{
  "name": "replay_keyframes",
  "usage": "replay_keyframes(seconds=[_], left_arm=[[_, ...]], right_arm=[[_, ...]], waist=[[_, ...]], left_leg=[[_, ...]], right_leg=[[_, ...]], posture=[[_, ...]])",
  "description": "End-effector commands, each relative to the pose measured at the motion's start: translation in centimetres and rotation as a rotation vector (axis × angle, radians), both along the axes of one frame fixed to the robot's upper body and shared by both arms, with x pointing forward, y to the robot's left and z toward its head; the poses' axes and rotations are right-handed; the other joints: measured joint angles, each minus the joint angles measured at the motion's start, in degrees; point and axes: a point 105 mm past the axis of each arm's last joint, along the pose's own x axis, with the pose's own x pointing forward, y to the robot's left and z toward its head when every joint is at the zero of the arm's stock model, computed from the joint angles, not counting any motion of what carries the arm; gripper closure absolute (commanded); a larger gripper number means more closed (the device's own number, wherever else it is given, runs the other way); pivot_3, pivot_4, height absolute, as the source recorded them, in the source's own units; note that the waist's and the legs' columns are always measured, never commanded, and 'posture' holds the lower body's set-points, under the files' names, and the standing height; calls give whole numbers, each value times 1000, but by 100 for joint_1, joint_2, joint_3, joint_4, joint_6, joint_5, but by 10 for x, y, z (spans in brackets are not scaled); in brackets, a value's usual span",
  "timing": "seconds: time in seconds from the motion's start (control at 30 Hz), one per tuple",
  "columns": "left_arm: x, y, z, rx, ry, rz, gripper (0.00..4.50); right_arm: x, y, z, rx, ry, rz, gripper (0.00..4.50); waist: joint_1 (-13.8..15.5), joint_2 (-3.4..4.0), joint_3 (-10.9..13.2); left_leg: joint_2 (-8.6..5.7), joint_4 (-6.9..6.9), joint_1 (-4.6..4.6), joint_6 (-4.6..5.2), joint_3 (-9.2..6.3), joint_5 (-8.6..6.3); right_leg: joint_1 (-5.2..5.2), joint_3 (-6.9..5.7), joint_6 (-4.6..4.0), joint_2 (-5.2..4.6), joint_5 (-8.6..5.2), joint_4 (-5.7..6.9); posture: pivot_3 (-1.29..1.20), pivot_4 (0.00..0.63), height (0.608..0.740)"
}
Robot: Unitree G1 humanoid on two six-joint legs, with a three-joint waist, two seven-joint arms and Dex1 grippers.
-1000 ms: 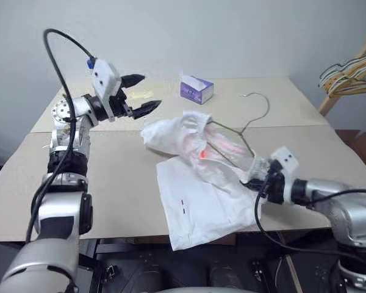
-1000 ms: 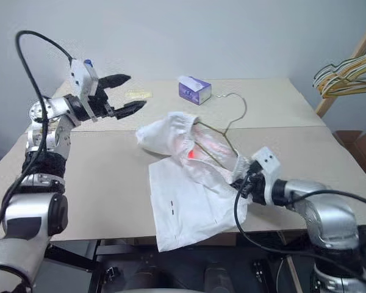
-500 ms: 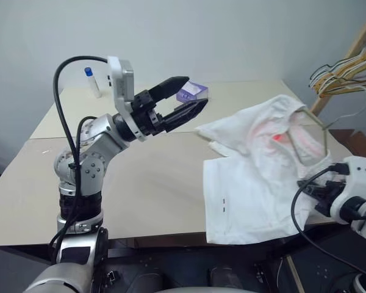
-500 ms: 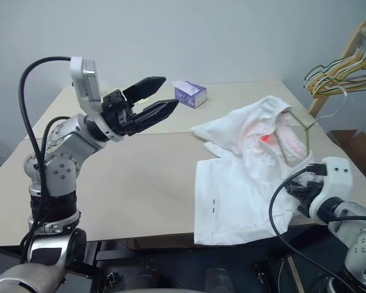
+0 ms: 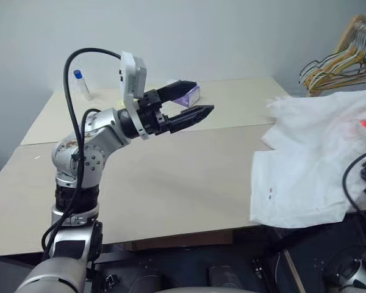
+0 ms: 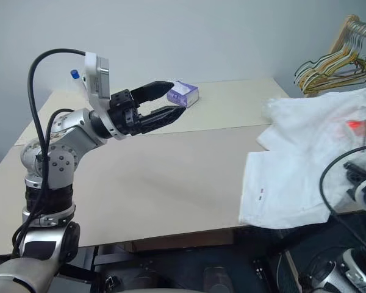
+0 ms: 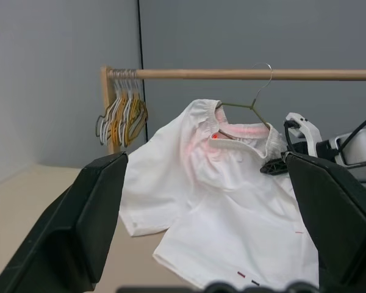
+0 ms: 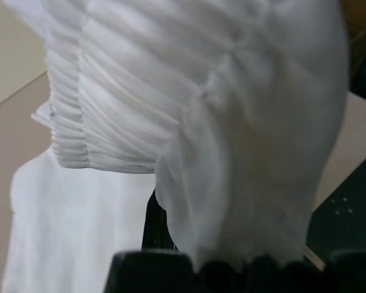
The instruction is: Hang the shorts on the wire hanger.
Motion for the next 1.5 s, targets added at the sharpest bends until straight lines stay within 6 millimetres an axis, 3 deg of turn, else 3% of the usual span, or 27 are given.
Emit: replay_keyframes(seconds=[0.03, 0.47, 0.73, 1.03, 1.47, 1.5], left_arm=[[-3, -1, 8, -18, -46, 2, 53], [-1, -2, 6, -35, -68, 17, 53], [-7, -1, 8, -49, -74, -8, 53], [-9, 1, 8, -47, -83, -16, 53], [-6, 6, 7, -41, -81, 7, 0], [-6, 6, 7, -39, -81, 9, 0]], right_arm=[[-7, -22, 15, 39, -40, -159, 4500], [-2, -50, 54, 179, -142, -308, 4500], [-13, -70, 33, 291, -38, -419, 4500], [-4, -66, 11, 273, 23, -382, 4500], [-6, -75, 21, -50, -28, -444, 152], [-6, -75, 21, -87, -31, -446, 29]], waist=[[-18, 5, -3], [-86, 34, -13], [-118, 34, -12], [-158, 33, -12], [-157, 35, -12], [-165, 36, -12]], left_leg=[[0, 0, 1, 0, 5, 0], [-1, -7, 3, 4, 21, -2], [-3, -20, 2, 5, 29, -2], [-1, -32, 16, 5, 37, -2], [0, -41, 21, 5, 44, -2], [0, -42, 21, 5, 45, -2]], right_leg=[[0, 6, 0, 0, 0, 0], [-1, 22, 4, 0, 2, -12], [-2, 31, 8, 0, 4, -26], [2, 41, 10, 4, 5, -28], [2, 51, 18, 6, 10, -41], [2, 52, 20, 6, 12, -44]], posture=[[-190, 15, 740], [-183, 0, 740], [-168, 0, 740], [-156, 0, 740], [-162, 0, 740], [-163, 0, 740]])
